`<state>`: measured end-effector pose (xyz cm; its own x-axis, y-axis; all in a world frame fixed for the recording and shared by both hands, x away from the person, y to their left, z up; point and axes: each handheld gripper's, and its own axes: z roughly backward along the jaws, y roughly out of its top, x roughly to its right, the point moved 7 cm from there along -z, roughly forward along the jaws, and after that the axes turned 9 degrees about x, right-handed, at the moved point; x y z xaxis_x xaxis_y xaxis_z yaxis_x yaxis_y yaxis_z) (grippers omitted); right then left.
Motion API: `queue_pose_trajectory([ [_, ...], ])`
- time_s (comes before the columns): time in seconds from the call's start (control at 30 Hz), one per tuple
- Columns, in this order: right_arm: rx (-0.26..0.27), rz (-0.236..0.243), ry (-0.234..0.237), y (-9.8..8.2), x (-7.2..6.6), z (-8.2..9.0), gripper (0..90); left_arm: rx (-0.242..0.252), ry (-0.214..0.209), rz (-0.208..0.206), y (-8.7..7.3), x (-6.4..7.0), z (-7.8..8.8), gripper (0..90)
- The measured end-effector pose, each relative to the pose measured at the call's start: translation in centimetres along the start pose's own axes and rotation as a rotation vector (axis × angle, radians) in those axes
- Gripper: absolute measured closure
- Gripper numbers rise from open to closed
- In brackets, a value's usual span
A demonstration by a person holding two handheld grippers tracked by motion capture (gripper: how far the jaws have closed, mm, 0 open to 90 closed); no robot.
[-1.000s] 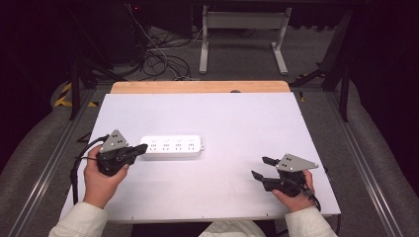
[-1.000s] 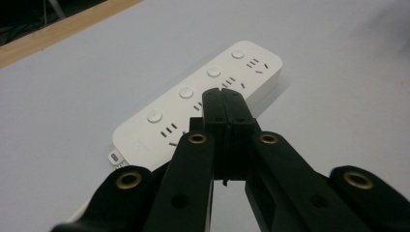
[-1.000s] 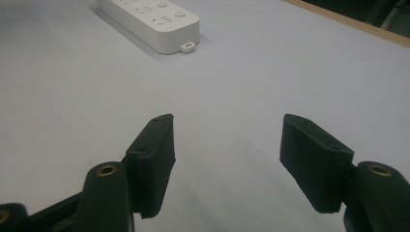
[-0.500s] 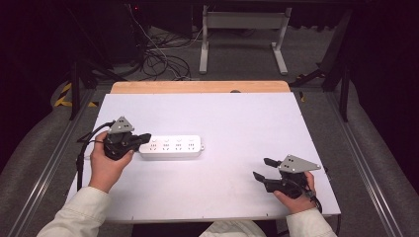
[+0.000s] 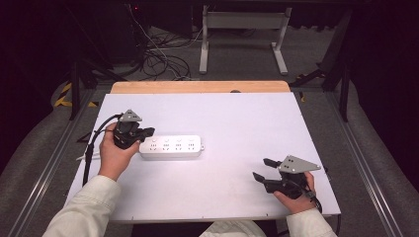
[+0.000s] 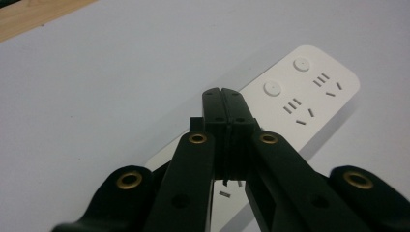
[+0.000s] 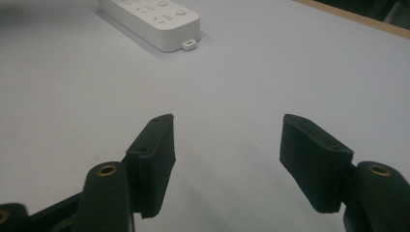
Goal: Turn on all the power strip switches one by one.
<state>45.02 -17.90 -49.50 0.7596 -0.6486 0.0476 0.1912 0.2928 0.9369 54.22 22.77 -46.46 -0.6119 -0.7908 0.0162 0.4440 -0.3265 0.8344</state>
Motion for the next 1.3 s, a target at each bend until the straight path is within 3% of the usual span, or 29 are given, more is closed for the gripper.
queue_pose_trajectory([
  [0.27, -0.001, 0.002, 0.002, 0.0, 0.0, 0.0, 37.8, -0.019, 0.007, -0.005, -0.3, -0.3, -0.7, 89.8],
  [0.4, -0.004, 0.002, 0.003, -0.1, 0.0, 0.0, 38.3, -0.038, 0.030, 0.011, -0.7, -0.8, -1.3, 89.7],
  [0.57, -0.005, 0.003, 0.004, -0.1, -0.1, 0.0, 38.4, -0.065, 0.027, 0.030, -1.1, -1.0, -1.9, 89.7],
  [1.3, -0.009, 0.002, 0.007, -0.1, 0.0, 0.0, 38.4, -0.139, 0.027, 0.022, -2.2, -0.9, -3.2, 89.8],
])
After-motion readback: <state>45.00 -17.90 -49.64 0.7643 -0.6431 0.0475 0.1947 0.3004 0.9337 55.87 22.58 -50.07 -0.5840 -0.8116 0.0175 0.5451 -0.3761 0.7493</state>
